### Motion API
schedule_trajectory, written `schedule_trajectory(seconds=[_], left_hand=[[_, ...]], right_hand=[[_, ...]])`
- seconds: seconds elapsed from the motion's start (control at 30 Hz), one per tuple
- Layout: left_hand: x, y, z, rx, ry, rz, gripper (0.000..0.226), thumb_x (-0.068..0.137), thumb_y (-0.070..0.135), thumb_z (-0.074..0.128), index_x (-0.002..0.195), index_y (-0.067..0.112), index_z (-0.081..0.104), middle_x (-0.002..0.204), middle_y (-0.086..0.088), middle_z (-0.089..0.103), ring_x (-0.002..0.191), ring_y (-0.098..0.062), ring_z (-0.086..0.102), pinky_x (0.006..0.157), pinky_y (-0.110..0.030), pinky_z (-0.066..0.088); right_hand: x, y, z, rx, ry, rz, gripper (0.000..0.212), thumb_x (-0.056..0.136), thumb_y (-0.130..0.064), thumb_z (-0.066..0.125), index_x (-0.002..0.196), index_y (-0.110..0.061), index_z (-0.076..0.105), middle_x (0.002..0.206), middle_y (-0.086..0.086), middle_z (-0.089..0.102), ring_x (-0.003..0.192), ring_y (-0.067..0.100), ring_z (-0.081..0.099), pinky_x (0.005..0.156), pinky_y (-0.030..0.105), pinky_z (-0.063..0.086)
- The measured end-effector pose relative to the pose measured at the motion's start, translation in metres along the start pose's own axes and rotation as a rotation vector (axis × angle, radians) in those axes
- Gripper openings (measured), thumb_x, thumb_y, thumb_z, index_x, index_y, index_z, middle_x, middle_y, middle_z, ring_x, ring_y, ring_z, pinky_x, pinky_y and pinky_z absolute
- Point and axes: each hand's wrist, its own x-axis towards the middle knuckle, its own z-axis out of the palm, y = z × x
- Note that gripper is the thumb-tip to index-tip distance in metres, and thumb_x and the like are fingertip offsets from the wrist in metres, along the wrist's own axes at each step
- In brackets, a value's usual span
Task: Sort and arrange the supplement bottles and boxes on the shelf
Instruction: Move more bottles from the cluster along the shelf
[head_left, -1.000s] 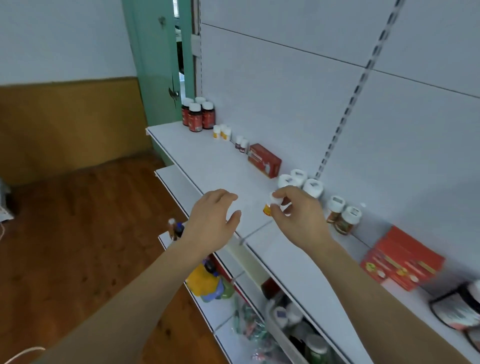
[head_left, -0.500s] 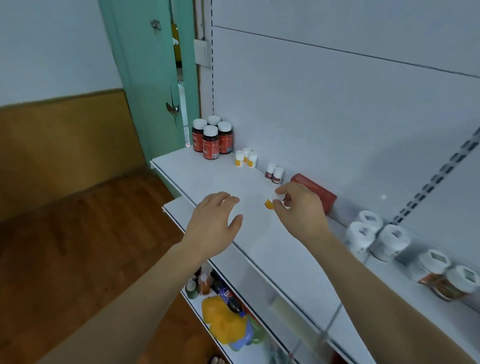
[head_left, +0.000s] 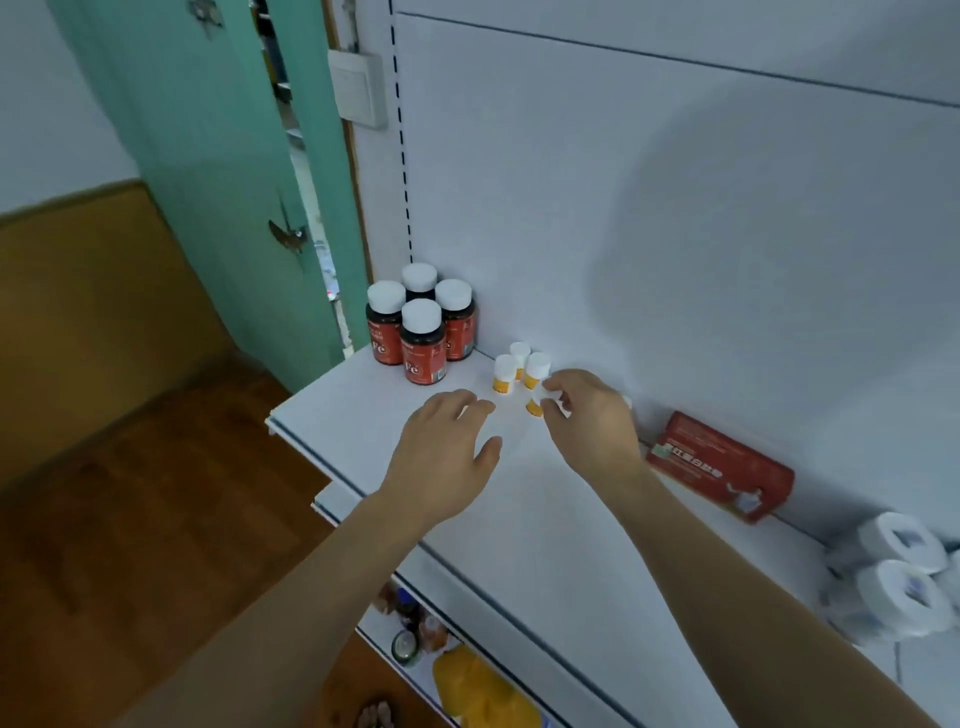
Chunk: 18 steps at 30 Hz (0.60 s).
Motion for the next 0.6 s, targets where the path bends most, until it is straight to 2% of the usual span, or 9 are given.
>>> schedule_trajectory(seconds=[0.1,0.23,0.4,0.6], left_hand=[[0.023,-0.028,0.004,-0.026,-0.033,0.048,0.043,0.096,0.037,0.052,0.135,0.017,0.054,0.135,-0.004,0.054,0.125,-0.026,0.048,0.103,-0.039,0.042],[0.048,-0.058,0.008,-0.074,-0.078,0.151,0.043,0.096,0.035,0.054,0.134,0.015,0.055,0.135,-0.005,0.054,0.125,-0.025,0.048,0.102,-0.04,0.043],[0.066,-0.074,0.014,-0.121,-0.11,0.258,0.042,0.095,0.035,0.054,0.132,0.015,0.056,0.132,-0.004,0.056,0.122,-0.024,0.05,0.097,-0.039,0.045],[0.077,-0.084,0.021,-0.162,-0.122,0.323,0.041,0.094,0.033,0.056,0.13,0.013,0.057,0.128,-0.004,0.057,0.118,-0.024,0.051,0.094,-0.039,0.048]], right_hand=[[0.015,-0.005,0.025,-0.066,0.03,0.012,0.019,0.087,-0.008,0.065,0.105,-0.008,0.069,0.105,0.008,0.068,0.084,0.028,0.066,0.073,0.039,0.055],[0.024,-0.009,0.047,-0.141,0.107,-0.03,0.013,0.076,0.003,0.073,0.087,-0.004,0.068,0.091,0.014,0.066,0.068,0.035,0.065,0.054,0.04,0.054],[0.022,-0.01,0.061,-0.211,0.151,0.0,0.018,0.076,0.004,0.074,0.091,-0.005,0.07,0.102,0.012,0.066,0.068,0.035,0.066,0.049,0.039,0.053],[0.024,-0.012,0.068,-0.245,0.203,0.012,0.018,0.077,0.005,0.073,0.092,-0.004,0.071,0.104,0.013,0.065,0.068,0.033,0.066,0.046,0.037,0.051]])
